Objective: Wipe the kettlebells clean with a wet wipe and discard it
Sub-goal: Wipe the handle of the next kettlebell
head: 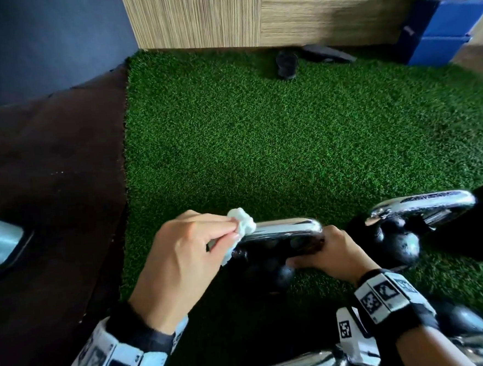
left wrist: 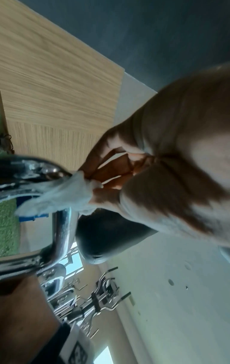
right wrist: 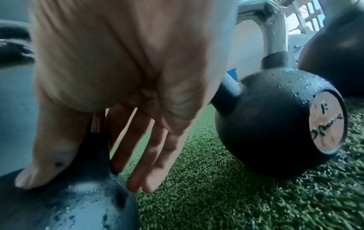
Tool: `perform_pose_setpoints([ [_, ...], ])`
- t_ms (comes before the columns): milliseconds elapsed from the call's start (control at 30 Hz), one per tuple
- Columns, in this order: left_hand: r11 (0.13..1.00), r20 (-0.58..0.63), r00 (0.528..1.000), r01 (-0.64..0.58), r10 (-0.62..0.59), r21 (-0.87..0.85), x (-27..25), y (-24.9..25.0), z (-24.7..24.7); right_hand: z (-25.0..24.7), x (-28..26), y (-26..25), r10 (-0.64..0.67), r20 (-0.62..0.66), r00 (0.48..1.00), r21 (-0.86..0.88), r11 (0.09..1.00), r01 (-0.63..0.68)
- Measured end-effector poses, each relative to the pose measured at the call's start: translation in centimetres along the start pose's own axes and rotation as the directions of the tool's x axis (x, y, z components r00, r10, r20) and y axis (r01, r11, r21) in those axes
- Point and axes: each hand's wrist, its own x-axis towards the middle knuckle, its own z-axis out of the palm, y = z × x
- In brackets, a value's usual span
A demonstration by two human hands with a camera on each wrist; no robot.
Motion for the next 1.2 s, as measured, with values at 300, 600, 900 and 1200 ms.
perform_pose_setpoints([
  [300, 0.954, -0.117, 0.960, 0.227, -0.253, -0.196, -3.8, -3.2, 0.0, 0.3, -0.6, -0.6, 0.021, -0.096, 0.995, -0.053, 0.998, -0.026],
  [600, 0.754, -0.057, 0.894, 0.339, -0.444, -0.562, -6.7, -6.4, 4.9, 0.2, -0.7, -0.9, 0.021, -0.066, 0.998, -0.083, 0.996, -0.026],
  [900, 0.647, 0.014, 0.857, 0.400, -0.516, -0.650, -8.0, -7.1, 9.0, 0.5, -1.1, -0.7, 0.002, -0.059, 0.998, -0.119, 0.993, -0.009],
  [1200, 0.754, -0.004, 0.891, 0.381, -0.453, -0.535, -3.4, -7.9, 9.0, -1.3, -2.4, -1.2, -0.116, 0.041, 0.992, -0.240, 0.963, 0.122],
])
